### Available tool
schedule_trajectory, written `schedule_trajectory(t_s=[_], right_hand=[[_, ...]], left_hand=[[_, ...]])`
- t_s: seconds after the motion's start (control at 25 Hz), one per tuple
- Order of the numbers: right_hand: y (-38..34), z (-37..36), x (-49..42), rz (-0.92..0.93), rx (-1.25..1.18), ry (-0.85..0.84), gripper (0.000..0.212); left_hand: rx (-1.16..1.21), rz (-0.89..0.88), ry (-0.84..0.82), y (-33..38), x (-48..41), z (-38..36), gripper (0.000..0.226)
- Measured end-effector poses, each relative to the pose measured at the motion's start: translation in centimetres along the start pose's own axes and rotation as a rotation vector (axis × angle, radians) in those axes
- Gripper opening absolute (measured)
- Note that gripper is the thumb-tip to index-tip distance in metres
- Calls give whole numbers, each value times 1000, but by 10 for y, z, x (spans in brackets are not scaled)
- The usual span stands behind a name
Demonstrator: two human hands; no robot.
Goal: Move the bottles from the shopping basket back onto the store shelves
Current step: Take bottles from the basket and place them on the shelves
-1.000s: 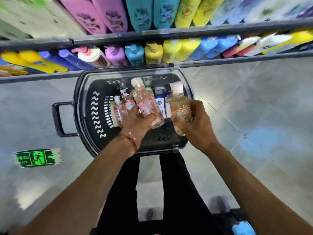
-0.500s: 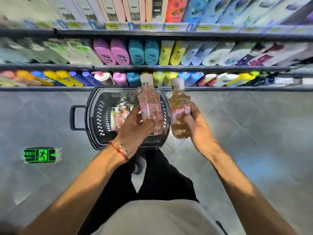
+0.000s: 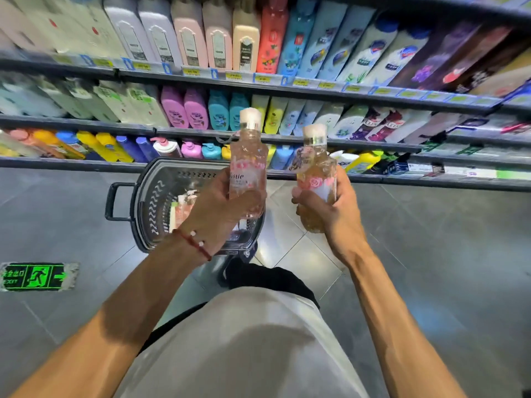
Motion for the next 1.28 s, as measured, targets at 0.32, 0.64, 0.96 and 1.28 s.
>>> schedule_trajectory(t_s=[0.32, 0.64, 0.96, 1.28], right_hand=[[-49, 38, 72, 181, 73, 92, 31], [-111, 93, 99, 249, -77, 137, 41], [-197, 219, 87, 437, -18, 229, 41], [-252, 381, 61, 558, -35, 214, 63]], left_hand=[[91, -131, -40, 12, 65, -52, 50], [43, -281, -137, 74, 80, -130, 42], [5, -372, -301, 129, 66, -280, 58], [-70, -581, -266, 171, 37, -454, 53]])
Point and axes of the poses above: each hand's wrist, its own x-axis away from the middle knuckle, its own z-axis out of the back of the hand, y = z × x, the point moved 6 cm from there along -x, towards the middle knuckle, and after that the axes turned 13 degrees about x, right-handed, at the moved point
